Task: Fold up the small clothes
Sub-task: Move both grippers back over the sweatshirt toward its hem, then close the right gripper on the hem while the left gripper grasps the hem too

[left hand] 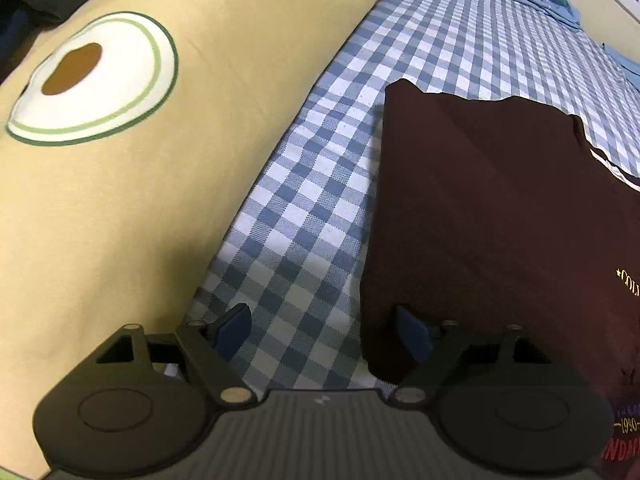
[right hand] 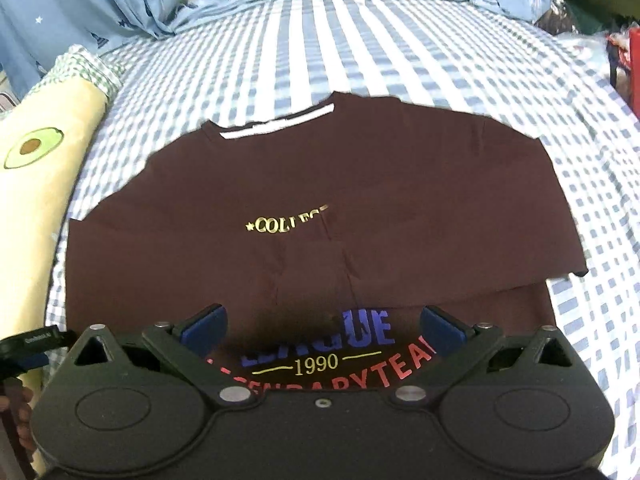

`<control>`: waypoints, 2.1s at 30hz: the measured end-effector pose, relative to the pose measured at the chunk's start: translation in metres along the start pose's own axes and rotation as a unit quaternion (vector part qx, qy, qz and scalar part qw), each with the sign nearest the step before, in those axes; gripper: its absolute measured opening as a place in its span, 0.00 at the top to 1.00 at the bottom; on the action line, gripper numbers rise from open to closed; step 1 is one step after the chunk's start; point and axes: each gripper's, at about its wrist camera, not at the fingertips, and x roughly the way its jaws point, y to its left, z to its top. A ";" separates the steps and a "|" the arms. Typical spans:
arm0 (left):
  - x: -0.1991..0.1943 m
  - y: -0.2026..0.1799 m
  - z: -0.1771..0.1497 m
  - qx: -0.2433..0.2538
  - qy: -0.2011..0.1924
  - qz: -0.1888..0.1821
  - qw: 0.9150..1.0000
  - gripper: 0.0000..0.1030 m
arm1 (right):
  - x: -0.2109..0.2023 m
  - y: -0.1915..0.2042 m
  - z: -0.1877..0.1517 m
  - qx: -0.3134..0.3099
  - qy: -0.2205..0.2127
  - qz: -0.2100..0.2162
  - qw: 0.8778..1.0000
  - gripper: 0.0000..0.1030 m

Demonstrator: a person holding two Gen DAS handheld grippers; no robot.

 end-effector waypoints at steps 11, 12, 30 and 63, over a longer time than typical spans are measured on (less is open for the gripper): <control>-0.048 -0.012 -0.023 0.002 -0.050 0.031 0.998 0.01 | -0.036 -0.001 -0.008 0.003 -0.030 -0.009 1.000 0.00; -0.052 -0.016 -0.027 0.004 -0.055 0.028 0.998 0.01 | -0.038 -0.002 -0.010 0.004 -0.031 -0.008 0.999 0.00; -0.145 -0.101 -0.105 0.152 -0.084 -0.010 0.985 0.01 | -0.081 -0.034 -0.050 0.001 -0.036 -0.020 0.999 0.01; -0.224 -0.141 -0.244 0.109 -0.063 0.062 0.990 0.01 | -0.098 -0.172 -0.172 -0.093 -0.008 0.043 0.995 0.00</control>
